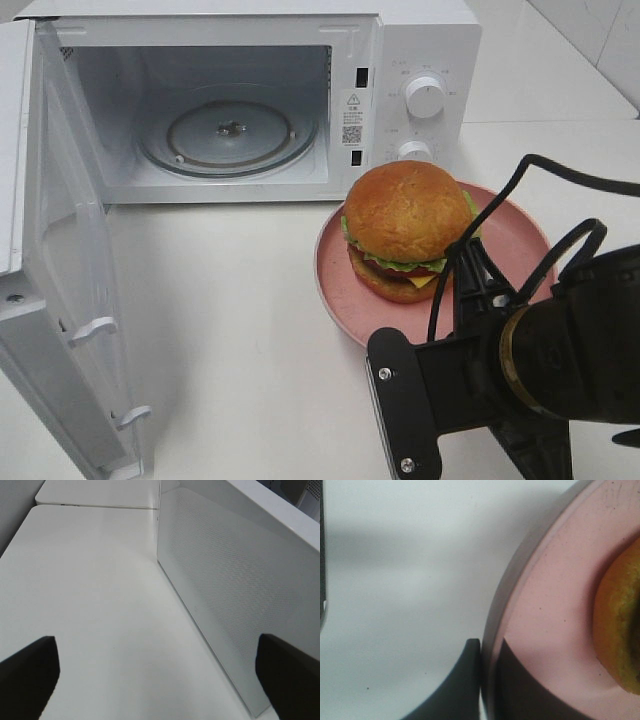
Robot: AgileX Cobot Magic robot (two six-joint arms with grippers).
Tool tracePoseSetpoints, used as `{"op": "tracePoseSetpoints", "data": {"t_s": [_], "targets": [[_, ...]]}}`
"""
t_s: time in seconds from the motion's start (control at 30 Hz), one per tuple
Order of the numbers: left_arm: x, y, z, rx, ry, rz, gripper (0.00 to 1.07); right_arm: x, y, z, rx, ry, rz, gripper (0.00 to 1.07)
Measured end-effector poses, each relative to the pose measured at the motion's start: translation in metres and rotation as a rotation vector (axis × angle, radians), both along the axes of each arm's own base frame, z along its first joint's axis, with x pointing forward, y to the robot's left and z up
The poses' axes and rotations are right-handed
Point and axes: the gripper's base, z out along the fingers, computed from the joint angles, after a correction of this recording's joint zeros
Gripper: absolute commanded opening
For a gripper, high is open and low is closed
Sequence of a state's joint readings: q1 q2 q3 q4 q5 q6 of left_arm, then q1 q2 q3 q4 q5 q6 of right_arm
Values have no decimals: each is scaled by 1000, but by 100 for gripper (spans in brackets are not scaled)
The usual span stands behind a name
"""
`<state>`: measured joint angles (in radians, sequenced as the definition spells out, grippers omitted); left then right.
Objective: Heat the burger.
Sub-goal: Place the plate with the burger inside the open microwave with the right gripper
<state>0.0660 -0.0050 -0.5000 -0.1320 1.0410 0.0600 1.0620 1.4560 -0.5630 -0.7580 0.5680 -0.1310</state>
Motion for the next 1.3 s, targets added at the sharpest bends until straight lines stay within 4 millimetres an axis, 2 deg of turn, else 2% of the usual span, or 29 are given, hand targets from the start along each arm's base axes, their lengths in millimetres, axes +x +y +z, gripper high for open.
{"op": "tracePoseSetpoints", "data": {"t_s": [0.2, 0.27, 0.63, 0.97, 1.3], "targets": [[0, 0, 0, 0, 0, 0, 100, 9, 0, 2, -15, 6, 97, 0], [0, 0, 0, 0, 0, 0, 100, 20, 3, 9, 0, 6, 146, 0], [0, 0, 0, 0, 0, 0, 100, 40, 2, 21, 1, 77, 279, 0], [0, 0, 0, 0, 0, 0, 100, 51, -1, 28, 7, 115, 386, 0], [0, 0, 0, 0, 0, 0, 100, 70, 17, 33, 18, 100, 406, 0]]}}
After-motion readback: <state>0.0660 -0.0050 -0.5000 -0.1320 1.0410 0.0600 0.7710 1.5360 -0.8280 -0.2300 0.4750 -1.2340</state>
